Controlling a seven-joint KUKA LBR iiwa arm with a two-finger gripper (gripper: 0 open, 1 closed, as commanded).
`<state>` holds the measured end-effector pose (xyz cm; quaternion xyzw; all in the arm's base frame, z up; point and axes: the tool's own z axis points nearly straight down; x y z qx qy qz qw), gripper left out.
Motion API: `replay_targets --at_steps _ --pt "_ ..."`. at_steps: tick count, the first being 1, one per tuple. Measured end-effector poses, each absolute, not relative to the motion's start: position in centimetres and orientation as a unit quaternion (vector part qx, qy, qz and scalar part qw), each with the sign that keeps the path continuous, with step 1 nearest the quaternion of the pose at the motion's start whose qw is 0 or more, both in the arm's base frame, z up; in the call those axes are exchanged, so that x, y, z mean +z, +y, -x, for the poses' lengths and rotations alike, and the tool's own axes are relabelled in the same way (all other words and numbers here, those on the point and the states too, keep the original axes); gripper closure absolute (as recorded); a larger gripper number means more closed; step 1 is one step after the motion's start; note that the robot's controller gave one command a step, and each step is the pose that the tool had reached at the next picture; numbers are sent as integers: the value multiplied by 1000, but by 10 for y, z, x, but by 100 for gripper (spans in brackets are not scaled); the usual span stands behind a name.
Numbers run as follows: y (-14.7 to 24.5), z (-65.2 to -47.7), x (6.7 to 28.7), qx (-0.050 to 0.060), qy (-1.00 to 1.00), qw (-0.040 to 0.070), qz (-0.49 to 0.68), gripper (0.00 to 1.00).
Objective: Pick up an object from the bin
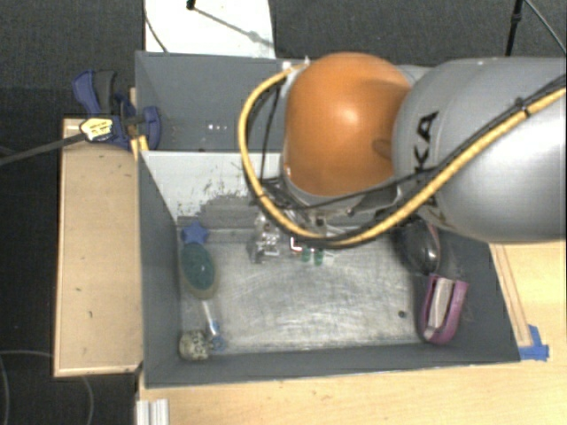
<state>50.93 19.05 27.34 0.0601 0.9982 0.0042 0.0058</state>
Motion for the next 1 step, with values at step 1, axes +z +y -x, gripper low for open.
replay_targets --at_steps 1 --pt "172 -502 162 -1 995 -3 -99 100"
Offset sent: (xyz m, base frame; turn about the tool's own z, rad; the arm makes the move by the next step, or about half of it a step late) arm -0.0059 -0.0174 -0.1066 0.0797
